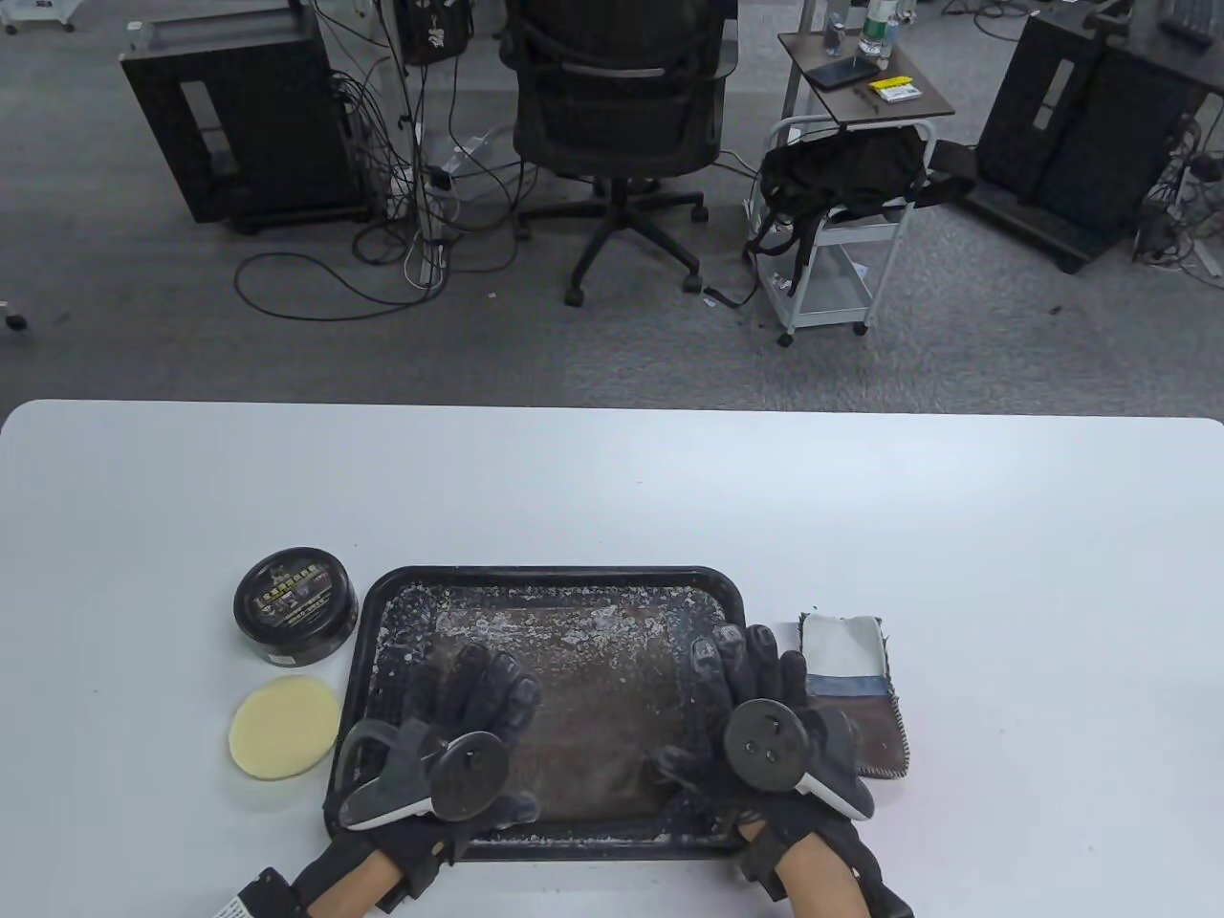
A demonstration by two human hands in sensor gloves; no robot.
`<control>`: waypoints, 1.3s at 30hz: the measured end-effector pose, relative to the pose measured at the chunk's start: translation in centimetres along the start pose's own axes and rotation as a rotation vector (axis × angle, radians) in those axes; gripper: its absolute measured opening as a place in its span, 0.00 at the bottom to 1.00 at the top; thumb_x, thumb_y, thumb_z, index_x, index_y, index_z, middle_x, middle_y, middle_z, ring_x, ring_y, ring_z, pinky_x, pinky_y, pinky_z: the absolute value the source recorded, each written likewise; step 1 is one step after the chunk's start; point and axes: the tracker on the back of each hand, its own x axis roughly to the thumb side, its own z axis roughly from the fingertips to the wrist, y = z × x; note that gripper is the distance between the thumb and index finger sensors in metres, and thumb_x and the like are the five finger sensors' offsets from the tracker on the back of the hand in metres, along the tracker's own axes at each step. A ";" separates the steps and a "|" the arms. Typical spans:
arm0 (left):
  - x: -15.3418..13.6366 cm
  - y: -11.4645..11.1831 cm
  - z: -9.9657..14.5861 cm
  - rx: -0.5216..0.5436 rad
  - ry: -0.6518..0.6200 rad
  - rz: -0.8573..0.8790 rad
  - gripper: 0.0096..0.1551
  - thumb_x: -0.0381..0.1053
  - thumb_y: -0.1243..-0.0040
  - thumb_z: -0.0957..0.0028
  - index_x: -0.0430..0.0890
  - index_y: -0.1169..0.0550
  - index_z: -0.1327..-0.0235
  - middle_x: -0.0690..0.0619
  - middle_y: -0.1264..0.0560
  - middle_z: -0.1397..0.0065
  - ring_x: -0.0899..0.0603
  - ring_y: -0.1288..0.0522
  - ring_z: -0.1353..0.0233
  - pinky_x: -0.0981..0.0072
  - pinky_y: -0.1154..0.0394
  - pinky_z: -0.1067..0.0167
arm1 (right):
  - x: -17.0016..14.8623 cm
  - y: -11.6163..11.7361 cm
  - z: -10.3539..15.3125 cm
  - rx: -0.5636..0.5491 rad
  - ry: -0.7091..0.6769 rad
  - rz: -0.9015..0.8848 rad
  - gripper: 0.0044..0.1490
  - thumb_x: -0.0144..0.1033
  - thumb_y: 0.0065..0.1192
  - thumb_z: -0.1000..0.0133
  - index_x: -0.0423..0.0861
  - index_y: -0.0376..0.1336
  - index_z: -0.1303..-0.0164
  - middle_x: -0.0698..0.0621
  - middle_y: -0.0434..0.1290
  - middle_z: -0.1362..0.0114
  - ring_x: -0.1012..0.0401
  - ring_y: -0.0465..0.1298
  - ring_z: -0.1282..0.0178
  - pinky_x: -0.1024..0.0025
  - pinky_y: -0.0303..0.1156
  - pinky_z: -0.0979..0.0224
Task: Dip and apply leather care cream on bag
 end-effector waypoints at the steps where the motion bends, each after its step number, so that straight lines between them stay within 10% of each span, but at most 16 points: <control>1: 0.0 -0.2 -0.1 -0.012 0.003 -0.003 0.61 0.75 0.40 0.62 0.59 0.59 0.26 0.54 0.64 0.17 0.38 0.65 0.16 0.29 0.60 0.24 | -0.1 0.2 -0.1 0.017 0.007 0.020 0.67 0.63 0.63 0.51 0.46 0.31 0.19 0.43 0.27 0.17 0.41 0.24 0.21 0.39 0.19 0.30; 39: -0.7 -1.7 -0.4 -0.016 -0.007 0.071 0.58 0.73 0.43 0.59 0.58 0.61 0.27 0.54 0.63 0.17 0.38 0.64 0.16 0.29 0.60 0.24 | -0.7 2.3 -0.6 0.123 0.019 -0.043 0.71 0.62 0.64 0.52 0.48 0.24 0.22 0.41 0.25 0.18 0.39 0.24 0.22 0.35 0.20 0.32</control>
